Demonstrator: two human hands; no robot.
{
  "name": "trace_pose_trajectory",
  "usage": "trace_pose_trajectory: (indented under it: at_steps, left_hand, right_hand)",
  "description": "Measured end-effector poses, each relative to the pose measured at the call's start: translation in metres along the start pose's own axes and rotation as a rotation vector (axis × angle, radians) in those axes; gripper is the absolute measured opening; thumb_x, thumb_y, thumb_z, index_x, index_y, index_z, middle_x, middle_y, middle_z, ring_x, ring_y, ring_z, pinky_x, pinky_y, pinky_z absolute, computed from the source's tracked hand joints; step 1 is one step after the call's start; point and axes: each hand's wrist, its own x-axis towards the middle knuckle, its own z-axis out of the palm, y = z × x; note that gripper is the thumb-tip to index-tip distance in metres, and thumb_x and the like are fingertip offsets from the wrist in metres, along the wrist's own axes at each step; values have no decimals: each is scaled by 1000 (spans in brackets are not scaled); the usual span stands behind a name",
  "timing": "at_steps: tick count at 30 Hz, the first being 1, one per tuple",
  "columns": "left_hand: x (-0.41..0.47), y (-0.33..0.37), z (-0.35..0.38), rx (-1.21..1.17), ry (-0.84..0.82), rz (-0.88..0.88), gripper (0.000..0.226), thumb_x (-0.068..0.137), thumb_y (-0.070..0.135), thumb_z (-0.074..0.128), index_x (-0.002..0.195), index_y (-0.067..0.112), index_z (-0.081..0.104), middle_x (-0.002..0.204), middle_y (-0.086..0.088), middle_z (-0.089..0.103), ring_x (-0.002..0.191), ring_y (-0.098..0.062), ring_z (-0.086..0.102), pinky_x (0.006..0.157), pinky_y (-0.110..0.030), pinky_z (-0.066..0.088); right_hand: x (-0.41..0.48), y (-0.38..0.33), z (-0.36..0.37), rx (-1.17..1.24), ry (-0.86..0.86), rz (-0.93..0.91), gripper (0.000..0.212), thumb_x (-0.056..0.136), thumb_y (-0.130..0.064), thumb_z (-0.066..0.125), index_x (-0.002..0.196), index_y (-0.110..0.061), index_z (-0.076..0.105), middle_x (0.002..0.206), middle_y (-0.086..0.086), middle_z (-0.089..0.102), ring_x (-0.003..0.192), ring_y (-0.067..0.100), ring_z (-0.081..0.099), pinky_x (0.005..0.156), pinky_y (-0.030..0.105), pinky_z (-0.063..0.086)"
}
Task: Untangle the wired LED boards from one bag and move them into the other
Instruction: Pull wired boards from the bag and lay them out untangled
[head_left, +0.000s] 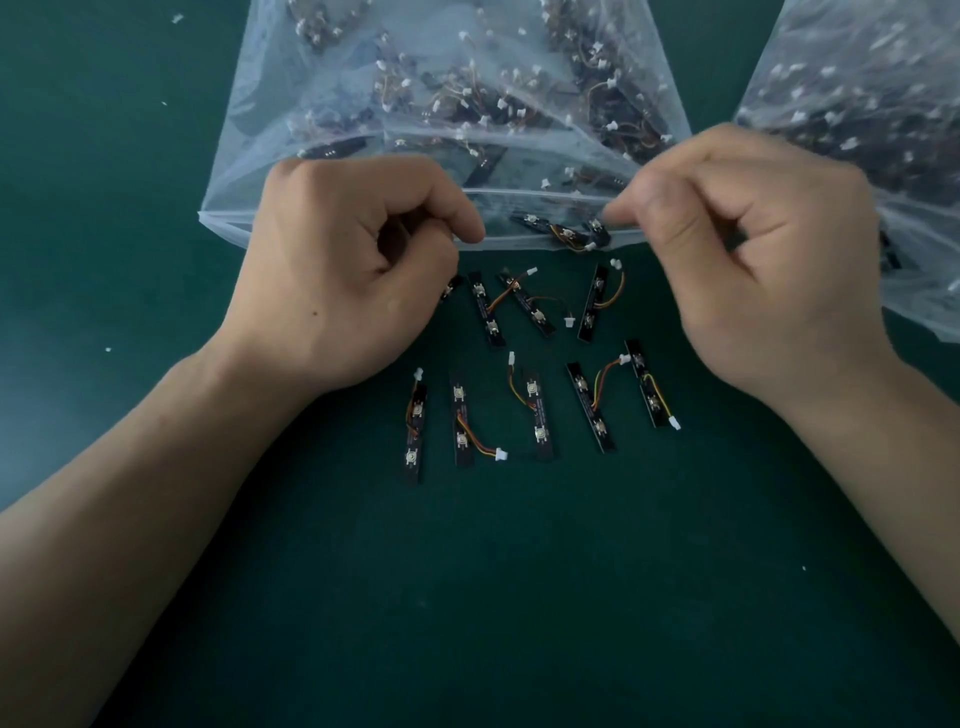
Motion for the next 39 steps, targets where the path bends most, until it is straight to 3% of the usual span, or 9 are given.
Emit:
trace_pose_trajectory:
  at_steps: [4, 8, 14, 18, 23, 28, 34, 37, 39]
  left_hand:
    - [0, -1, 1, -10, -4, -7, 28, 86, 2, 56, 91, 17, 80, 69, -6, 71, 62, -25, 64, 59, -38, 47]
    - [0, -2, 1, -12, -10, -13, 28, 87, 2, 57, 91, 17, 79, 69, -6, 71, 62, -24, 63, 60, -38, 47]
    - [0, -1, 1, -20, -13, -17, 27, 86, 3, 57, 91, 18, 79, 70, -1, 72, 62, -19, 64, 58, -30, 48]
    - [1, -1, 1, -26, -13, -20, 27, 85, 4, 57, 90, 19, 79, 73, 7, 73, 63, -18, 64, 58, -21, 45]
    - [0, 1, -1, -28, 10, -38, 27, 86, 4, 57, 90, 20, 79, 73, 8, 74, 61, -19, 62, 57, -25, 46]
    - [-3, 1, -7, -33, 54, -38, 29, 89, 2, 57, 91, 20, 79, 76, 14, 74, 60, -17, 63, 55, -33, 47]
    - [0, 0, -5, -74, -23, -100, 25, 91, 7, 59, 95, 22, 80, 78, 8, 76, 61, -14, 62, 58, -25, 47]
    - [-3, 2, -6, -81, -50, -166, 24, 91, 11, 61, 97, 25, 80, 79, 10, 76, 60, -5, 59, 58, -14, 41]
    - [-6, 3, -6, -61, -64, -162, 23, 92, 11, 62, 98, 25, 80, 80, 11, 76, 65, -5, 63, 60, -16, 45]
  right_hand:
    - [-2, 1, 2, 50, -95, -33, 45, 112, -25, 48, 84, -8, 80, 95, 2, 73, 89, 15, 68, 81, 33, 51]
    - [-4, 1, 6, -6, -181, -42, 45, 112, -27, 46, 92, -7, 81, 101, 0, 74, 96, 26, 67, 87, 45, 50]
    - [-2, -1, 1, 51, 14, -109, 26, 108, -14, 59, 98, -3, 80, 101, 6, 73, 93, 15, 68, 80, 22, 49]
    - [-2, 1, 2, 141, 130, -101, 2, 98, -10, 75, 97, -10, 74, 97, -1, 71, 82, 17, 68, 75, 25, 52]
    - [-9, 7, -6, 231, 150, 36, 12, 98, -10, 73, 108, -16, 70, 96, -3, 73, 84, 18, 71, 77, 28, 54]
    - [-22, 13, -17, 78, 26, 38, 23, 96, 0, 65, 114, -14, 72, 94, 4, 66, 82, 20, 65, 73, 25, 50]
    - [-30, 8, -16, -33, -29, 95, 37, 84, 10, 60, 108, -12, 76, 85, 6, 62, 75, 15, 57, 71, 20, 46]
    - [-27, 7, -16, -58, -84, 108, 39, 85, 7, 60, 115, -14, 75, 84, 2, 61, 76, 7, 54, 72, 13, 42]
    - [-26, 8, -17, -82, -105, 114, 40, 88, 3, 59, 121, -14, 74, 85, 0, 61, 75, 9, 54, 71, 14, 42]
